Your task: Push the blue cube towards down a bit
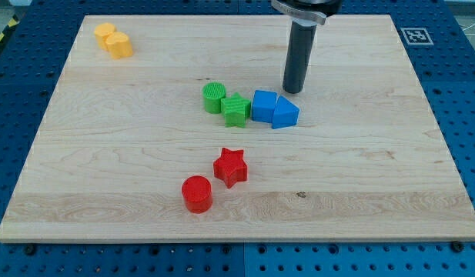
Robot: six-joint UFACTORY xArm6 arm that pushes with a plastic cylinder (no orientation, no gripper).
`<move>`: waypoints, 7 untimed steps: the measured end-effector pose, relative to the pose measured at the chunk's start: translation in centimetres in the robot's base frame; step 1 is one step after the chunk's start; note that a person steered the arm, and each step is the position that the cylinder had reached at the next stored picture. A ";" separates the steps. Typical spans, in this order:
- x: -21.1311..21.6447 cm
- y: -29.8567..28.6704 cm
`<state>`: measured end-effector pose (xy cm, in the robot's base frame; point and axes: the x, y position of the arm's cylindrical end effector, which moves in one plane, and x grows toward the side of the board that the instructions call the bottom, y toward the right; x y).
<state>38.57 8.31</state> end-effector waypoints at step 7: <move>5.5 -5.7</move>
